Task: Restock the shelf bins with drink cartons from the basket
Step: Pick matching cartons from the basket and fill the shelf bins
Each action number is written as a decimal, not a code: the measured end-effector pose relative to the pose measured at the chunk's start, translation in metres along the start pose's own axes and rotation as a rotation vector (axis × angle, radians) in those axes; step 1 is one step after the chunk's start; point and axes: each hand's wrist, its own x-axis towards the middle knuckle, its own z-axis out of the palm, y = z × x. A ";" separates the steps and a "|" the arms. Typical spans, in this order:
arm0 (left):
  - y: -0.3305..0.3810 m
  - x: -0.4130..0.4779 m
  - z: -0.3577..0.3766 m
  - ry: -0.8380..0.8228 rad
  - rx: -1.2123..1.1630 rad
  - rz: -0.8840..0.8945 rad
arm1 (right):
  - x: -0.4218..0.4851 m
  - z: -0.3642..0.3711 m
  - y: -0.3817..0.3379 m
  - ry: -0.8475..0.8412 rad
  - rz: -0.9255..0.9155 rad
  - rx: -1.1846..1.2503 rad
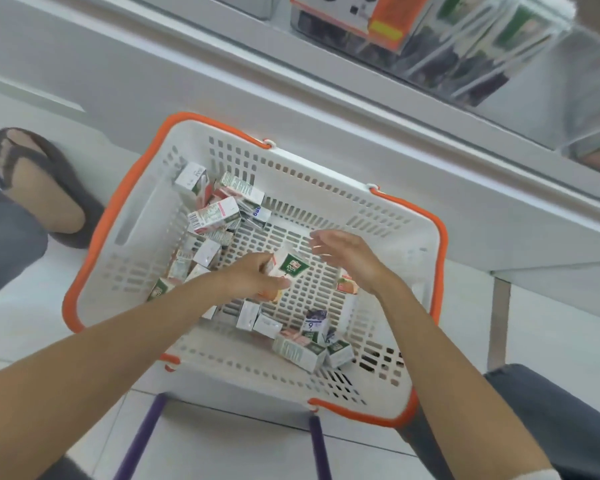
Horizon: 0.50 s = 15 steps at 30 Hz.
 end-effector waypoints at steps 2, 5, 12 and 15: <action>-0.007 0.006 -0.001 0.097 -0.035 -0.006 | 0.011 -0.025 0.016 0.400 -0.004 -0.266; -0.017 0.009 -0.007 0.183 -0.011 -0.024 | 0.023 -0.038 0.052 0.439 0.223 -0.467; -0.019 0.005 -0.020 0.144 -0.153 -0.081 | 0.034 0.001 0.069 0.302 0.213 -0.491; -0.007 0.000 -0.022 0.162 -0.121 -0.084 | 0.020 0.014 0.030 0.267 0.040 -0.268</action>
